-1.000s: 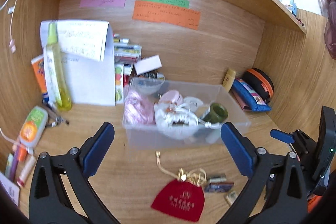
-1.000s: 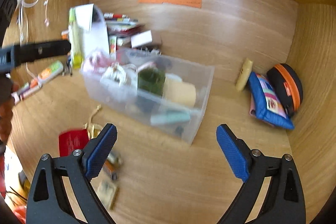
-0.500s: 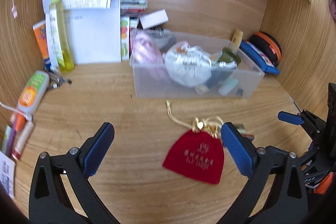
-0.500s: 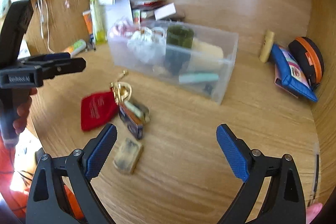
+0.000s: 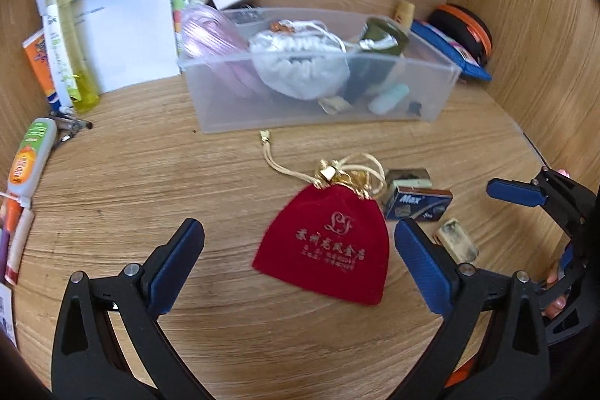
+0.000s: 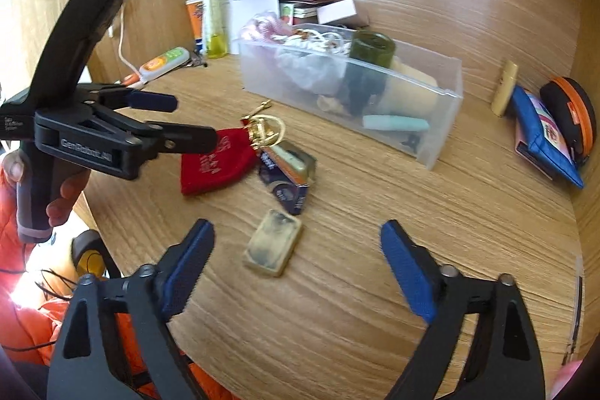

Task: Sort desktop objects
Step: 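Withdraw both tools and move them toward the red velvet pouch and small block, then grasp the red velvet pouch with the left tool while the right tool grasps the small block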

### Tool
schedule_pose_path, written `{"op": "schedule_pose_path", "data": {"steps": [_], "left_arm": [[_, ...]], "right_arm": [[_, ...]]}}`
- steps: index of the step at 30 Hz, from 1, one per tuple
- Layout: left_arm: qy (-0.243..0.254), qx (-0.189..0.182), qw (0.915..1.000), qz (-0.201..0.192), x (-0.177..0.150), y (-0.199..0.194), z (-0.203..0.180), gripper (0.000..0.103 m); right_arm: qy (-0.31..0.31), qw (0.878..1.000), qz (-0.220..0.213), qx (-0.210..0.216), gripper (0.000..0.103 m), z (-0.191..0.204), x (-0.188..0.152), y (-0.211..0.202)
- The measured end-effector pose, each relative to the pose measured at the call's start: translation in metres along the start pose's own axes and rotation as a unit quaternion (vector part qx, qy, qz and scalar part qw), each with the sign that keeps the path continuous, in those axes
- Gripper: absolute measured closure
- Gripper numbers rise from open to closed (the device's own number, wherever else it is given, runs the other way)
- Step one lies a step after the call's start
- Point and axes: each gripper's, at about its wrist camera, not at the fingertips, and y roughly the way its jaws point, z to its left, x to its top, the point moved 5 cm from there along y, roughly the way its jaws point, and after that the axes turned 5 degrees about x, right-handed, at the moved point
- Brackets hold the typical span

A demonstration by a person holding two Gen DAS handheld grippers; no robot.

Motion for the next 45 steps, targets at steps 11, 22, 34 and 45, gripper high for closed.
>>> {"op": "schedule_pose_path", "data": {"steps": [11, 22, 34, 45], "left_arm": [[0.016, -0.007, 0.9992, 0.036, 0.002, 0.021, -0.007, 0.0], [0.065, 0.012, 0.9962, 0.057, 0.006, 0.037, -0.019, 0.0], [0.076, 0.007, 0.9967, 0.029, 0.013, 0.034, -0.016, 0.031], [0.078, 0.039, 0.9961, -0.016, 0.016, 0.024, -0.009, 0.056]], "right_arm": [[-0.016, 1.0, 0.015, 0.021, 0.064, 0.01, -0.007, 0.011], [-0.021, 0.999, 0.013, 0.02, 0.077, 0.013, -0.009, 0.007], [-0.001, 1.0, 0.002, 0.012, 0.081, 0.002, -0.008, -0.002], [0.052, 0.999, -0.017, 0.001, 0.081, -0.032, -0.007, -0.015]]}}
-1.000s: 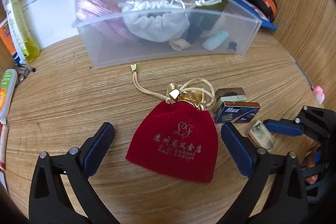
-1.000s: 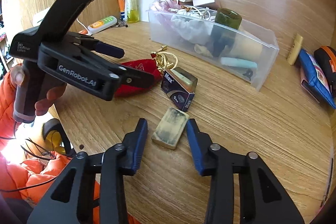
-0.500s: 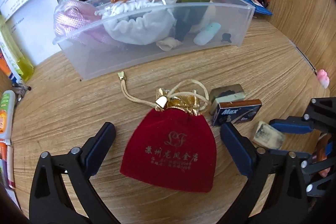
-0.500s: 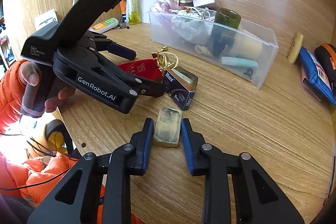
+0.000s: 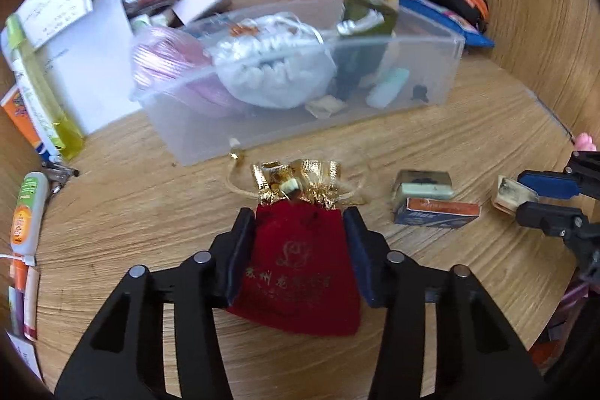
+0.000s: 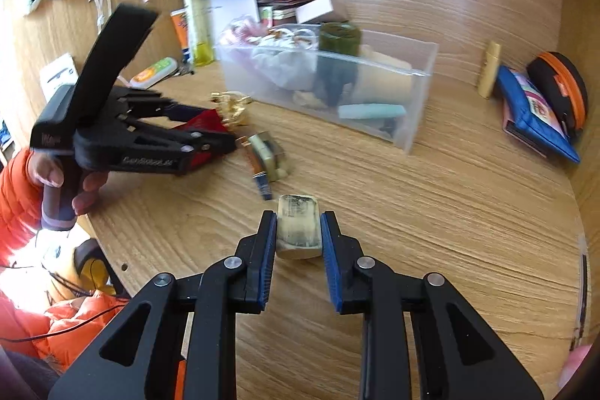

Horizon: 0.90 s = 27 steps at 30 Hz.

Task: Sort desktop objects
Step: 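Grasp the red velvet pouch with the left tool while the right tool grasps the small block, then carry the red pouch and small block over the clear box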

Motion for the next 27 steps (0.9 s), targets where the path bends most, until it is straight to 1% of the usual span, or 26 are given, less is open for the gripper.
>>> {"op": "schedule_pose_path", "data": {"steps": [2, 5, 10, 17, 27], "left_arm": [[-0.002, 0.007, 0.9999, -0.011, -0.001, -0.004, 0.002, 0.057], [-0.017, 0.002, 0.9997, -0.017, -0.001, -0.01, 0.006, 0.057], [-0.046, -0.006, 0.9981, -0.042, 0.005, -0.025, 0.013, 0.057], [-0.065, -0.008, 0.9947, -0.079, 0.017, -0.048, 0.021, 0.057], [-0.094, -0.012, 0.99, -0.105, 0.032, -0.061, 0.033, 0.056]], "right_arm": [[0.012, 1.0, -0.006, 0.004, 0.081, -0.005, 0.0, -0.003], [0.021, 1.0, -0.009, 0.001, 0.081, -0.011, 0.002, -0.005], [0.034, 0.999, -0.018, -0.003, 0.081, -0.02, 0.009, -0.011], [0.026, 0.999, -0.029, -0.02, 0.081, -0.026, 0.022, -0.018], [-0.001, 0.998, -0.049, -0.047, 0.081, -0.028, 0.05, -0.026]]}}
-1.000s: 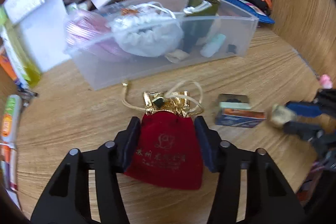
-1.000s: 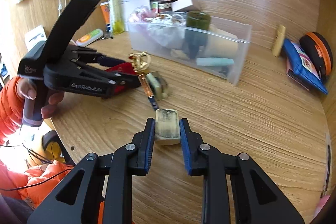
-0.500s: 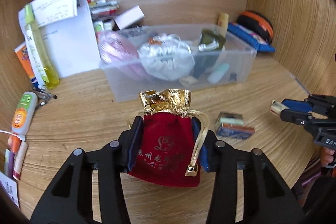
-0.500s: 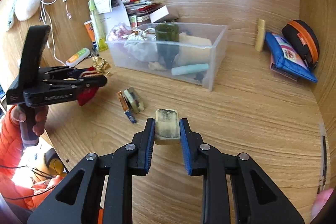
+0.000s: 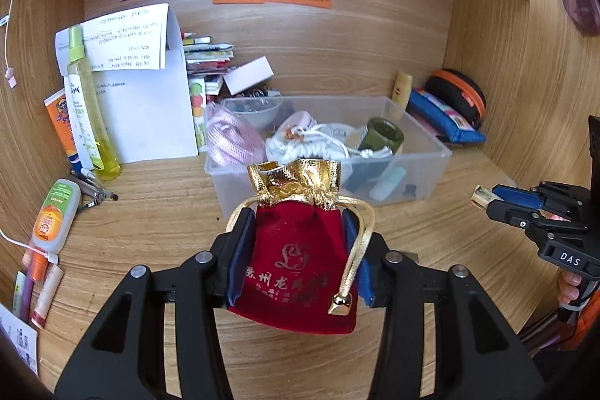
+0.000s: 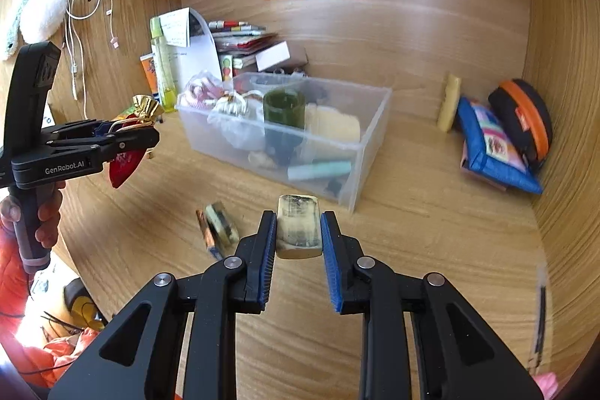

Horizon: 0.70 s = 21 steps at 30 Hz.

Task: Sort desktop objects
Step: 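Carry the red pouch and small block over the clear box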

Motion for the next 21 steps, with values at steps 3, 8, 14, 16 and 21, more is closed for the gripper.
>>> {"op": "schedule_pose_path", "data": {"steps": [3, 8, 14, 16, 21], "left_arm": [[0.0, 0.004, 0.9999, -0.012, 0.008, -0.004, 0.002, 0.056], [0.001, 0.005, 0.9996, -0.029, 0.022, -0.01, 0.004, 0.056], [-0.007, -0.008, 0.9993, -0.036, 0.039, -0.01, 0.006, 0.056], [-0.006, -0.005, 0.9992, -0.038, 0.045, -0.008, 0.007, 0.056], [-0.007, -0.007, 0.9991, -0.042, 0.062, 0.0, 0.01, 0.056]], "right_arm": [[-0.006, 1.0, -0.01, -0.009, 0.081, -0.001, 0.01, -0.002], [-0.003, 1.0, -0.021, -0.007, 0.081, -0.003, 0.022, -0.002], [-0.009, 1.0, -0.027, -0.004, 0.081, -0.004, 0.039, 0.006], [-0.013, 0.999, -0.029, -0.004, 0.081, -0.004, 0.047, 0.008], [-0.02, 0.999, -0.032, -0.004, 0.081, -0.007, 0.065, 0.017]]}}
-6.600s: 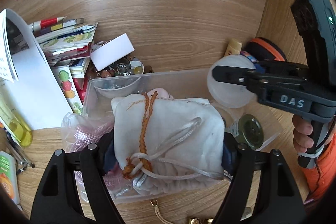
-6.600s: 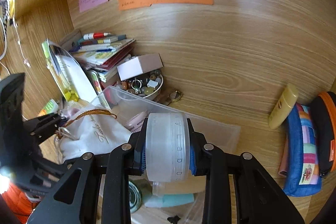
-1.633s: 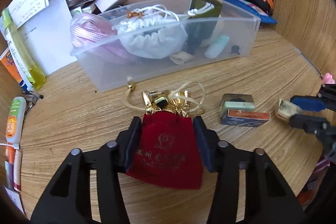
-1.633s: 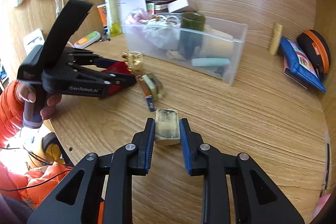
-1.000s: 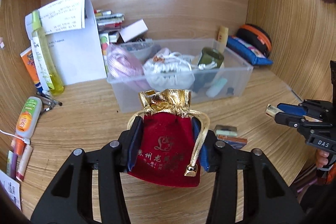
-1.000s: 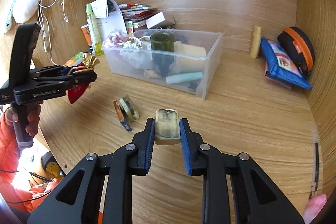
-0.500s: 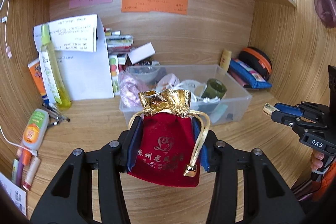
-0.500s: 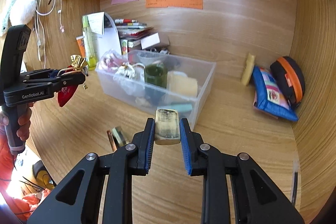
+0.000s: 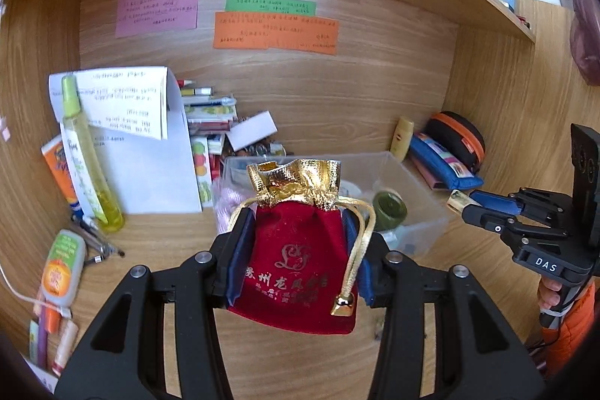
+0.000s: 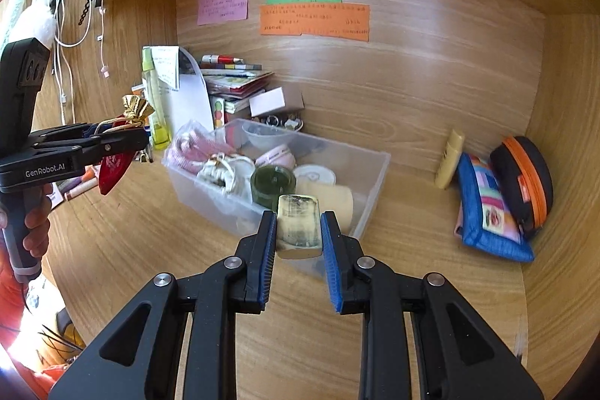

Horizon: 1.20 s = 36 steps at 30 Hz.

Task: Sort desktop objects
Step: 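Carry the red pouch and small block over the clear box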

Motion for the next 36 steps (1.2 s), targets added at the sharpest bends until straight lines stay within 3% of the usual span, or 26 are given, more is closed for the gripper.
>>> {"op": "schedule_pose_path", "data": {"steps": [14, 28, 32, 36], "left_arm": [[-0.008, -0.009, 0.9999, -0.001, 0.042, 0.051, 0.007, 0.056], [-0.001, -0.014, 0.9996, 0.026, 0.044, 0.094, 0.013, 0.056], [-0.004, -0.006, 0.9991, 0.042, 0.038, 0.108, 0.016, 0.056], [0.014, 0.005, 0.9987, 0.049, 0.03, 0.116, 0.012, 0.055]], "right_arm": [[0.004, 1.0, -0.008, -0.002, 0.081, -0.021, 0.04, 0.035], [0.008, 1.0, 0.015, -0.013, 0.081, -0.04, 0.058, 0.072], [0.014, 0.999, 0.016, -0.036, 0.081, -0.048, 0.054, 0.085], [0.025, 0.999, 0.034, -0.028, 0.081, -0.054, 0.046, 0.099]]}}
